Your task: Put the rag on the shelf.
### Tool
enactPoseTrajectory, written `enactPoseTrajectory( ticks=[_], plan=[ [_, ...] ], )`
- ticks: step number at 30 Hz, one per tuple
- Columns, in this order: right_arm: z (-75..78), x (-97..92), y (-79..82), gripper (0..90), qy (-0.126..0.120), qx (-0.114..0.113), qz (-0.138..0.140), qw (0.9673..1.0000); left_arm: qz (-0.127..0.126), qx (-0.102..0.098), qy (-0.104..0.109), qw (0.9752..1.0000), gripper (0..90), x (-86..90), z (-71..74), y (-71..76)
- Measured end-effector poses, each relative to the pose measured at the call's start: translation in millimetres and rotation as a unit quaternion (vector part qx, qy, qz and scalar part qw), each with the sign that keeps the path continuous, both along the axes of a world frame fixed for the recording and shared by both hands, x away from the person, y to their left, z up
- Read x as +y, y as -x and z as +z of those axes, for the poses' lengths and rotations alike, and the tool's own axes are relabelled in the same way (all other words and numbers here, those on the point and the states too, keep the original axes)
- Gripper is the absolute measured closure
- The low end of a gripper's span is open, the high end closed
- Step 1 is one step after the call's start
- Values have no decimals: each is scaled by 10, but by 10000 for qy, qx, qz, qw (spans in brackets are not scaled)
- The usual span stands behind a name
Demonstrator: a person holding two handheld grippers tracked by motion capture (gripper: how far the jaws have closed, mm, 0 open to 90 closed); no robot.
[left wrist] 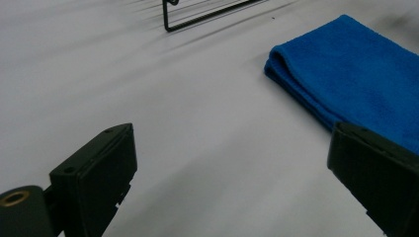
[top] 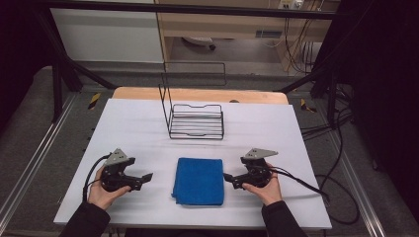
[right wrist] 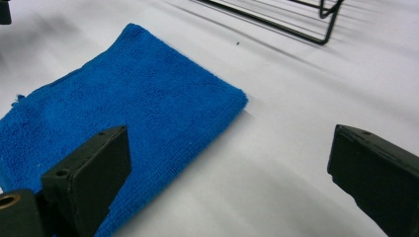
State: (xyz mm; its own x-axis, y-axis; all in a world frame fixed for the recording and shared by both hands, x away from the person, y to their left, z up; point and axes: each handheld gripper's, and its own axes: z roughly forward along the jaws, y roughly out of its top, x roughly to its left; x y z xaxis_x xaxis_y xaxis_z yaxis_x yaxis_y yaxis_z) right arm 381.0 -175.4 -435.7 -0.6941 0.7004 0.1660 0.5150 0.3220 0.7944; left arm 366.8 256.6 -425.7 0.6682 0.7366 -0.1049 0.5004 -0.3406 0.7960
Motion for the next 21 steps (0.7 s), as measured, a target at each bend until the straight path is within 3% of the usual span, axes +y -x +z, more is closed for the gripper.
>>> enactPoseTrajectory(
  ticks=[14,21],
  plan=[
    [48,-137,40,31,-170,-41,-125,9998,-199,-101,-283,9993,70,-577,230,-160],
    [37,-131,40,33,-137,-8,-100,9999,-67,94,-236,9997,111,-782,167,-333]
  ],
)
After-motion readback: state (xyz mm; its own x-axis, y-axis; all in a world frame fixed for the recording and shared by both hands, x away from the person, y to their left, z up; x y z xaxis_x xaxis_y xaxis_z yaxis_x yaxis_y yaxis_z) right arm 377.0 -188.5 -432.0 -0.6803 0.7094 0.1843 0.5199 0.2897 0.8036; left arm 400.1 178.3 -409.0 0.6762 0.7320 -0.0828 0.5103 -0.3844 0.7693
